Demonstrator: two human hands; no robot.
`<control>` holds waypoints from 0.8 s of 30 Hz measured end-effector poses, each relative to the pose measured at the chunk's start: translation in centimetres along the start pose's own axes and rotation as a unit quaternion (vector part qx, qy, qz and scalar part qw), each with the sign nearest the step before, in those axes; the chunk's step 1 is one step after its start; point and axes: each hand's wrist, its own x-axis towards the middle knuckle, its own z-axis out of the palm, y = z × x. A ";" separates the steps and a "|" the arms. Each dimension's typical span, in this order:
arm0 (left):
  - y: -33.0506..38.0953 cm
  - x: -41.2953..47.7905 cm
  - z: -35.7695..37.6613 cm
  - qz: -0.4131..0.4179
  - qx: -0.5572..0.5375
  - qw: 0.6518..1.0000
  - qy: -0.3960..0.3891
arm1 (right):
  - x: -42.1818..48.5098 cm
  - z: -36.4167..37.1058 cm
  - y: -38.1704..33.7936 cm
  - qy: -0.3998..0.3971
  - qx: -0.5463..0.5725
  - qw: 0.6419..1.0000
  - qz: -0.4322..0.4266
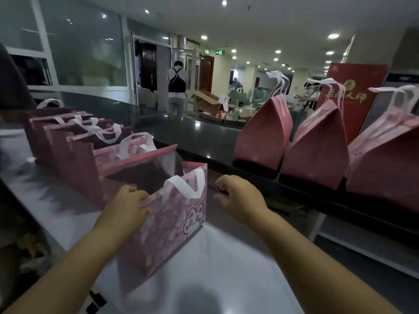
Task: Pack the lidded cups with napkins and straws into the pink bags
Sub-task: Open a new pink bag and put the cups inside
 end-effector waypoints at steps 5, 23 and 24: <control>-1.7 -0.3 0.7 0.139 -0.095 0.985 0.046 | 2.5 0.5 -0.2 -0.032 -0.031 0.999 0.005; -0.1 -0.9 0.6 0.225 -0.214 0.950 0.021 | -4.8 -3.3 3.5 0.003 -0.023 0.996 0.082; 0.8 -1.1 0.8 0.235 -0.211 0.948 0.027 | -5.9 -4.0 3.8 0.020 -0.024 0.996 0.078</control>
